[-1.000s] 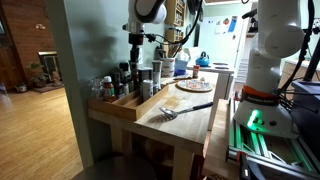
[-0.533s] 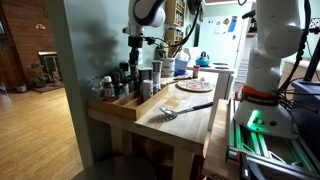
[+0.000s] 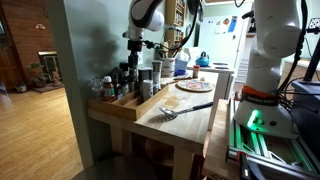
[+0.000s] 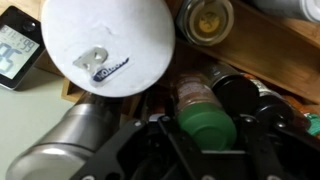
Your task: Put the container with a green lid in the wooden tray on the left
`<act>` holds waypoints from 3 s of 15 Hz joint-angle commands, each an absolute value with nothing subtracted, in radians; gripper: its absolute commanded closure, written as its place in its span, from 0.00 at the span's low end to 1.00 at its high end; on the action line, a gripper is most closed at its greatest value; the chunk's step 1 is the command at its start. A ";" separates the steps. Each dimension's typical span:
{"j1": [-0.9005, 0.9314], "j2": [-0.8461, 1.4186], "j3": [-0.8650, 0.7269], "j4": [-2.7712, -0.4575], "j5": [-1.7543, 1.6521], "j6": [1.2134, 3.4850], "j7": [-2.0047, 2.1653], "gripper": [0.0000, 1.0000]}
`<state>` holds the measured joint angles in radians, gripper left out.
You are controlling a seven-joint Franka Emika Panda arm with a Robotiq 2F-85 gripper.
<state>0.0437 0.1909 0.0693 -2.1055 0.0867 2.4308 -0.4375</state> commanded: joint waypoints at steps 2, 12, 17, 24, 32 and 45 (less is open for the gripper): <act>0.027 0.214 0.071 -2.098 0.064 2.430 -0.408 0.79; 0.010 0.221 0.104 -2.085 0.130 2.393 -0.457 0.79; 0.014 0.224 0.099 -2.080 0.113 2.385 -0.437 0.79; 0.017 0.239 0.090 -2.073 0.087 2.370 -0.408 0.79; 0.019 0.241 0.083 -2.069 0.067 2.390 -0.380 0.21; 0.021 0.003 0.101 -2.139 0.194 2.128 -0.437 0.00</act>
